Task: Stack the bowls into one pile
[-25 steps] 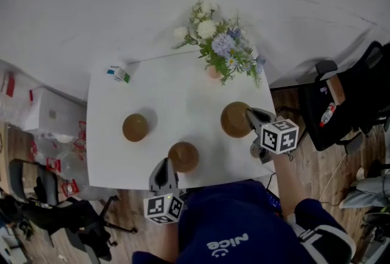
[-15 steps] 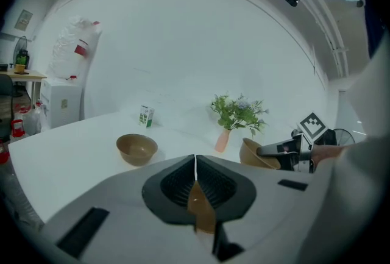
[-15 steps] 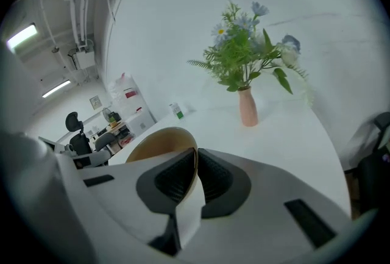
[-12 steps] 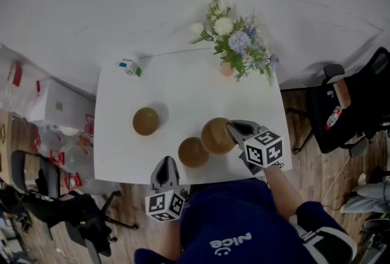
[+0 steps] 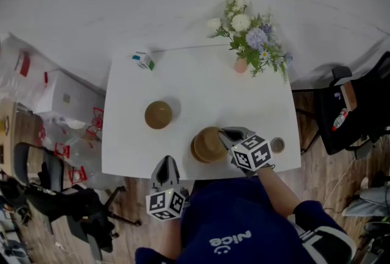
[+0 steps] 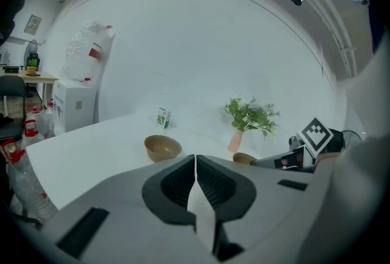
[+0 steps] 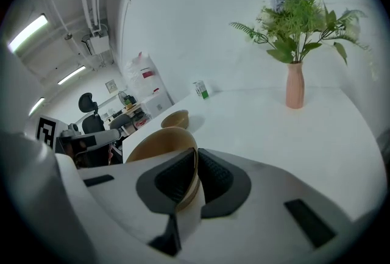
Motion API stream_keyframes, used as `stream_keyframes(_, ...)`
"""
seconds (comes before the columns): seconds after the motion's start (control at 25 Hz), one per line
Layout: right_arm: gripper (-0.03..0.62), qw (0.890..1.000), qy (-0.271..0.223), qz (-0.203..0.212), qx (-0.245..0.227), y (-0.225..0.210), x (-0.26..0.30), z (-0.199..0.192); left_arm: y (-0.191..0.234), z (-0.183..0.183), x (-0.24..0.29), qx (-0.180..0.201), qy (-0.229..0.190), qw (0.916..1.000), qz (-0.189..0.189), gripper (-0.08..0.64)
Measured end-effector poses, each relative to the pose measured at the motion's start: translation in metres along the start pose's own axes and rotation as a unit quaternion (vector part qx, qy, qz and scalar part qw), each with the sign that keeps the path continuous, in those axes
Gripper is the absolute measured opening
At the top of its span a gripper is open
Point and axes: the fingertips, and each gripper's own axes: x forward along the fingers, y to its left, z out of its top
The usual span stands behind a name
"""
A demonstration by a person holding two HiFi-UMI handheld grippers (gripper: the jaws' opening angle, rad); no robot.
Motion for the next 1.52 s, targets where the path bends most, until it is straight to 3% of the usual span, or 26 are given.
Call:
stream_keyframes(0.36, 0.038, 0.999, 0.036, -0.014, -0.035, 0.018, 0.028, -0.023, 0.028, -0.001, -0.009, -0.008, -0.002, 1.0000, 0.004, 0.026)
stream_keyframes(0.72, 0.041, 0.994, 0.050, -0.056, -0.079, 0.019, 0.038, -0.032, 0.050, -0.003, -0.012, -0.012, 0.001, 0.9999, 0.010, 0.026)
stream_keyframes(0.8, 0.066, 0.994, 0.043, -0.058, -0.076, 0.020, 0.038, -0.030, 0.051, -0.004, -0.010, -0.012, 0.002, 0.9999, 0.008, 0.026)
stream_keyframes(0.88, 0.138, 0.995, 0.042, -0.059, -0.075, 0.022, 0.039, -0.028, 0.052, -0.004, -0.007, -0.011, 0.004, 0.9999, 0.006, 0.026)
stream_keyframes(0.96, 0.151, 0.994, 0.039, -0.061, -0.077, 0.023, 0.038, -0.025, 0.053, -0.004, -0.004, -0.011, 0.006, 0.9999, 0.005, 0.026)
stream_keyframes(1.24, 0.173, 0.995, -0.064, -0.062, -0.053, 0.022, 0.011, 0.010, 0.067, -0.010, 0.015, -0.016, 0.038, 0.9987, 0.029, 0.026)
stream_keyframes(1.52, 0.163, 0.986, -0.137, -0.079, -0.054, 0.022, -0.022, 0.018, 0.084, 0.009, 0.051, 0.010, 0.047, 0.9984, 0.029, 0.028)
